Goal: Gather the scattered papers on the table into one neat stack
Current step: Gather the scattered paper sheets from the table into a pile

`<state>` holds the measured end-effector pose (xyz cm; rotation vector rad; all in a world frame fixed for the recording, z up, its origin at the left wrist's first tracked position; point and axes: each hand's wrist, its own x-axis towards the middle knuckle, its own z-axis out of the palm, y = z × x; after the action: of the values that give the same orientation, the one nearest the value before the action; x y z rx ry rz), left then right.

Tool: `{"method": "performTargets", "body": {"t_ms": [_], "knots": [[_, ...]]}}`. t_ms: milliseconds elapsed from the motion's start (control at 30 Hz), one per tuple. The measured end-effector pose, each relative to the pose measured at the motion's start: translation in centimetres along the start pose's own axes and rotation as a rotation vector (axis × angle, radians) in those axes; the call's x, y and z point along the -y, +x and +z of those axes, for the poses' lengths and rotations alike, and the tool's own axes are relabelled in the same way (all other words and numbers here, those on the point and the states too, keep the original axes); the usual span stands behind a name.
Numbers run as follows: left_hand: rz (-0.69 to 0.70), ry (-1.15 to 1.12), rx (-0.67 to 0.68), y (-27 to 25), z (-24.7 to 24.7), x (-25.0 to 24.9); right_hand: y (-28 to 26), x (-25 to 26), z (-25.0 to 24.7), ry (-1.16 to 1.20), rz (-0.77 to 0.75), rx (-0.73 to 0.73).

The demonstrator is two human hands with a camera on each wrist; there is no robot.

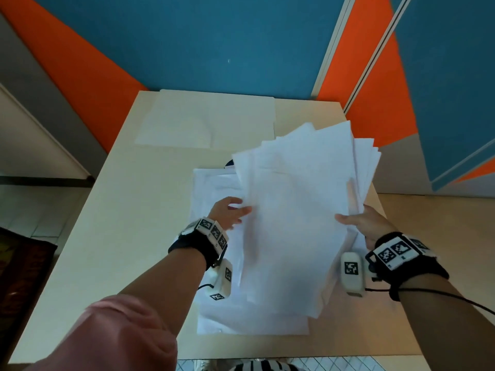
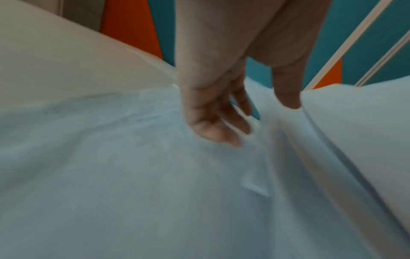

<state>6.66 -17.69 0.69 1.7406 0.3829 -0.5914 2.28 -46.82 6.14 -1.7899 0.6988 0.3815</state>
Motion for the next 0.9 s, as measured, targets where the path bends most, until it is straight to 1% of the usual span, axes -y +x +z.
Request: {"method": "performTargets", "body": {"t_ms": [33, 100, 133, 167, 233, 300, 333, 433, 467, 533, 633, 733, 767, 833, 900], "knots": [[-0.016, 0.165, -0.125, 0.0, -0.6, 0.6, -0.1, 0.0, -0.7, 0.018, 0.011, -0.02], [-0.119, 0.507, -0.356, -0.6, -1.7, 1.7, -0.2, -0.1, -2.3, 0.058, 0.009, -0.067], [-0.18, 0.631, -0.418, -1.0, -1.9, 2.2, -0.1, -0.3, -3.1, 0.073, 0.015, -0.082], [-0.227, 0.702, -0.441, -1.4, -1.7, 2.6, 0.1, -0.6, -3.9, 0.061, 0.031, -0.112], [-0.262, 0.731, -0.439, -1.5, -1.0, 3.1, 1.8, -2.3, -5.6, 0.097, 0.047, -0.149], [-0.284, 0.714, -0.416, -0.8, -0.3, 3.1, 3.7, -4.1, -7.2, 0.113, 0.045, -0.151], [-0.301, 0.682, -0.398, -0.5, -0.2, 2.9, 2.8, -3.6, -7.2, 0.121, 0.039, -0.138], [-0.324, 0.523, -0.339, 0.7, -0.7, 2.4, 0.8, -1.9, -6.8, 0.111, 0.051, -0.169], [-0.336, 0.509, -0.332, 0.9, -0.8, 2.2, 0.5, -1.8, -6.9, 0.125, 0.052, -0.159], [-0.358, 0.567, -0.317, 0.9, -0.6, 2.0, 0.2, -2.1, -7.3, 0.159, 0.067, -0.129], [-0.345, 0.668, -0.361, 0.9, 0.5, 2.3, 1.7, -3.9, -8.8, 0.208, 0.064, -0.094], [-0.353, 0.71, -0.473, 0.5, 1.0, 2.0, 0.0, -2.9, -8.3, 0.222, 0.046, -0.097], [-0.372, 0.702, -0.468, 0.4, 0.9, 1.7, -0.1, -2.9, -8.3, 0.217, 0.043, -0.112], [-0.381, 0.704, -0.393, 0.7, 0.3, 1.1, -0.3, -2.9, -8.1, 0.212, 0.043, -0.112], [-0.34, 0.655, -0.33, 1.2, -0.3, 1.2, -0.1, -3.0, -8.2, 0.223, 0.031, -0.107]]}}
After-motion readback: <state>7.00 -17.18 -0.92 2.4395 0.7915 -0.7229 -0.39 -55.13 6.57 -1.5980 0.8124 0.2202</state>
